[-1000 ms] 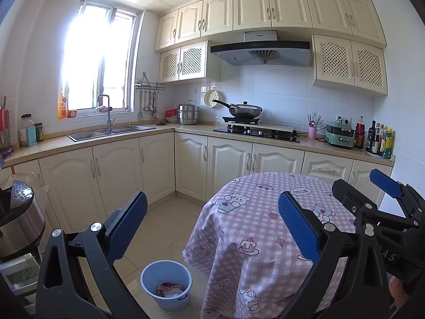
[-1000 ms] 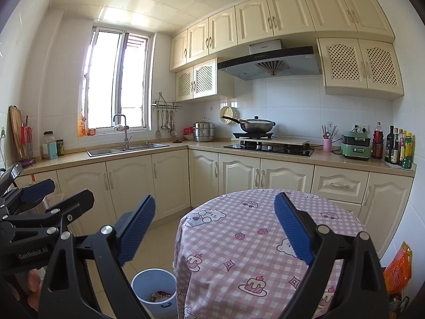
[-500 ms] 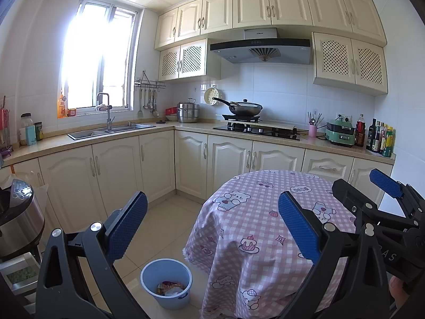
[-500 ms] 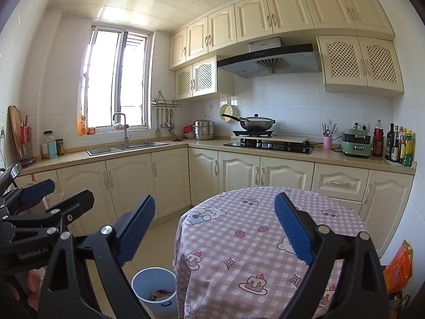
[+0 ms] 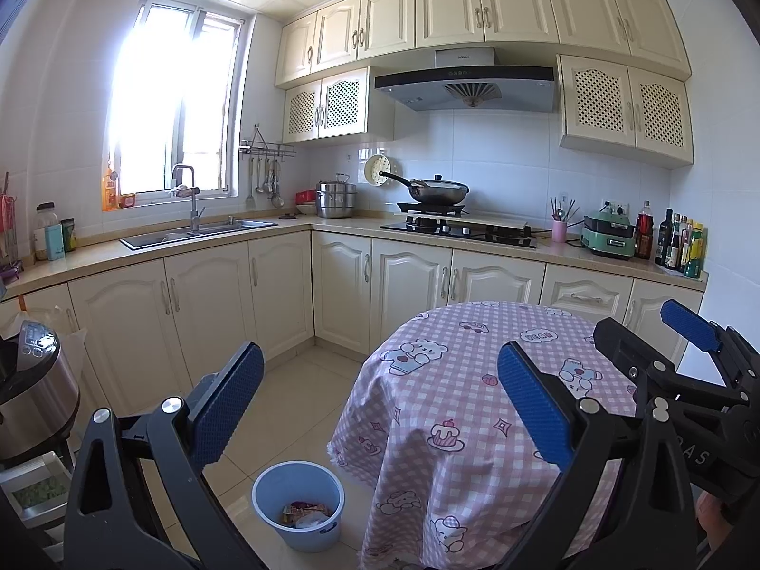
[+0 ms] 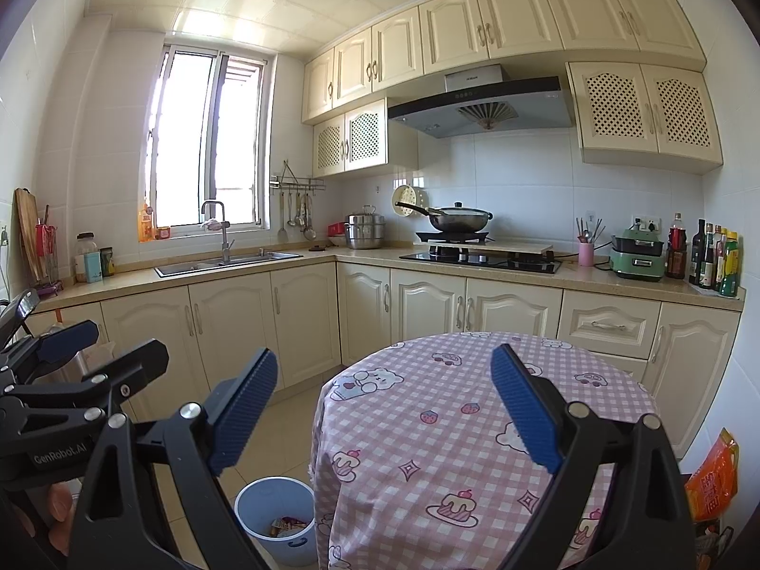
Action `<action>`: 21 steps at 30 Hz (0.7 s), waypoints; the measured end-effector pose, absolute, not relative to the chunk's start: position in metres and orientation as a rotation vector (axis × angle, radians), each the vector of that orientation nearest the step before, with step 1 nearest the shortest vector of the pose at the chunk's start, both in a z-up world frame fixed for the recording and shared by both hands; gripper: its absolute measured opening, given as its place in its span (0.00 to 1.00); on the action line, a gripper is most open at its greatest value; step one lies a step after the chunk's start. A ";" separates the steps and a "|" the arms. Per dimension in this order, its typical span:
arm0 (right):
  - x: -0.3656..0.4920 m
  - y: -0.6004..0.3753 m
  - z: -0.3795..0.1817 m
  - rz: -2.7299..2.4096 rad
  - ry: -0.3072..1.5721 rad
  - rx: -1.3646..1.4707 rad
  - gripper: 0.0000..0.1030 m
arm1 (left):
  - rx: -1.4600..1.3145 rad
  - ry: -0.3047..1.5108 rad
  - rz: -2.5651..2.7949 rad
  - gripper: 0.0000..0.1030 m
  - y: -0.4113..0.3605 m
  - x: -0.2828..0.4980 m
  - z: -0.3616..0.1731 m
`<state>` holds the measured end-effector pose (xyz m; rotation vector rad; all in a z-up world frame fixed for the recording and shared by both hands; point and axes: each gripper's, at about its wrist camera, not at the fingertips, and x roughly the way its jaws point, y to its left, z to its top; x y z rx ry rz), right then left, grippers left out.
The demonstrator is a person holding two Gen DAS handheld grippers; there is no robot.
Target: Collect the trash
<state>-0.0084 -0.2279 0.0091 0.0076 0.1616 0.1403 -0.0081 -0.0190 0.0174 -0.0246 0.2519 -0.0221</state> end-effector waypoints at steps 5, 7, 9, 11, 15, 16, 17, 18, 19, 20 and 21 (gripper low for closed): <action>-0.008 -0.228 0.008 0.141 0.163 0.008 0.87 | -0.023 0.254 -0.023 0.93 -0.018 -0.007 0.017; -0.008 -0.228 0.008 0.141 0.163 0.008 0.87 | -0.023 0.254 -0.024 0.93 -0.018 -0.007 0.017; -0.008 -0.228 0.007 0.141 0.163 0.008 0.87 | -0.023 0.255 -0.024 0.93 -0.018 -0.007 0.017; -0.008 -0.228 0.009 0.141 0.163 0.008 0.87 | -0.022 0.255 -0.023 0.93 -0.018 -0.006 0.017; -0.005 -0.229 0.007 0.141 0.166 0.009 0.87 | -0.020 0.258 -0.026 0.93 -0.016 -0.005 0.017; -0.006 -0.230 0.005 0.140 0.167 0.009 0.87 | -0.018 0.259 -0.027 0.93 -0.016 -0.005 0.016; -0.005 -0.230 0.006 0.140 0.167 0.011 0.87 | -0.017 0.259 -0.028 0.93 -0.016 -0.004 0.016; -0.004 -0.231 0.005 0.140 0.168 0.012 0.87 | -0.016 0.259 -0.029 0.93 -0.016 -0.005 0.016; -0.004 -0.231 0.005 0.140 0.168 0.012 0.87 | -0.015 0.260 -0.029 0.93 -0.015 -0.004 0.016; -0.004 -0.231 0.005 0.140 0.168 0.012 0.87 | -0.015 0.261 -0.030 0.93 -0.015 -0.004 0.016; -0.003 -0.231 0.005 0.140 0.168 0.012 0.87 | -0.014 0.261 -0.030 0.93 -0.014 -0.004 0.016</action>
